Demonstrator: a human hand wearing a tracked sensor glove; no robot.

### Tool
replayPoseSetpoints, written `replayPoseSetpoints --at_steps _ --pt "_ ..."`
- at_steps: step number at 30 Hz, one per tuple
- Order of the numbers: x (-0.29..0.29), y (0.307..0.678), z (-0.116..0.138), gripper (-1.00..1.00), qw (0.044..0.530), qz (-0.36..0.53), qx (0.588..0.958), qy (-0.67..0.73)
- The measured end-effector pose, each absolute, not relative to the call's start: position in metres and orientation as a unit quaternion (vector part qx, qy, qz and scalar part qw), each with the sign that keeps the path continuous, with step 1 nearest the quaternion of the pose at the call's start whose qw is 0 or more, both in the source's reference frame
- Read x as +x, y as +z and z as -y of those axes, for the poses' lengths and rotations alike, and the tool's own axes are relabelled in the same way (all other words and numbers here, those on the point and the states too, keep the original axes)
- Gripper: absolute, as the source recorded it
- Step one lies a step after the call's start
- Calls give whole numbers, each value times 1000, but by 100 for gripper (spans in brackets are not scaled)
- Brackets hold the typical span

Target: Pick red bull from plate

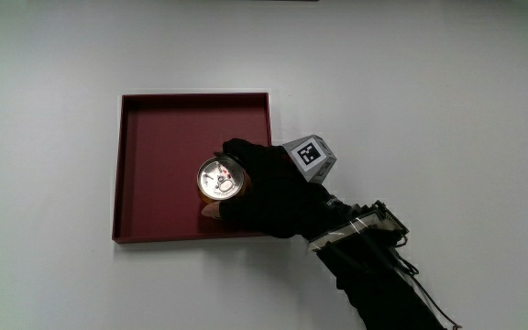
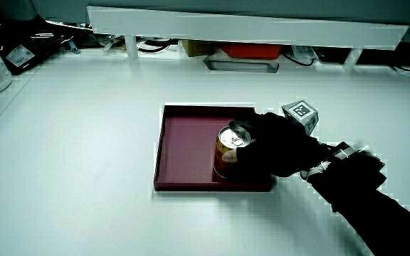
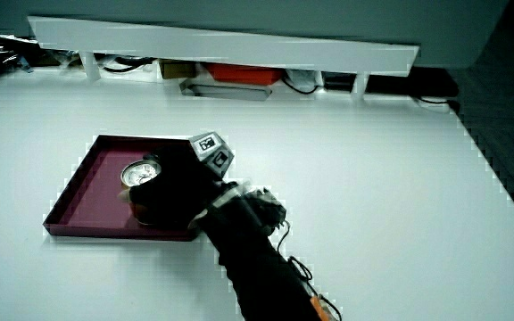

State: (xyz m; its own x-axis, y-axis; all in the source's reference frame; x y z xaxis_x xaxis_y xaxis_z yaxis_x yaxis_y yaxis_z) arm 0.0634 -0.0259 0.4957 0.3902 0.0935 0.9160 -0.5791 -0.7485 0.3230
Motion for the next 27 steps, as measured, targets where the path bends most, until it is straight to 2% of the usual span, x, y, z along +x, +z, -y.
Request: replayPoseSetpoints --at_steps 8,12,15,18,23,24,26,27 --pt "65 498 23 100 297 162 770 540" --pt "65 496 23 100 294 163 762 554" --pt "71 496 27 100 286 166 736 590" --pt "75 477 31 100 281 174 745 579" --pt "85 443 31 100 293 169 735 587" --pt "88 438 29 100 288 171 723 604" --pt "96 426 27 100 297 157 749 571" --pt "99 420 26 100 297 160 738 584"
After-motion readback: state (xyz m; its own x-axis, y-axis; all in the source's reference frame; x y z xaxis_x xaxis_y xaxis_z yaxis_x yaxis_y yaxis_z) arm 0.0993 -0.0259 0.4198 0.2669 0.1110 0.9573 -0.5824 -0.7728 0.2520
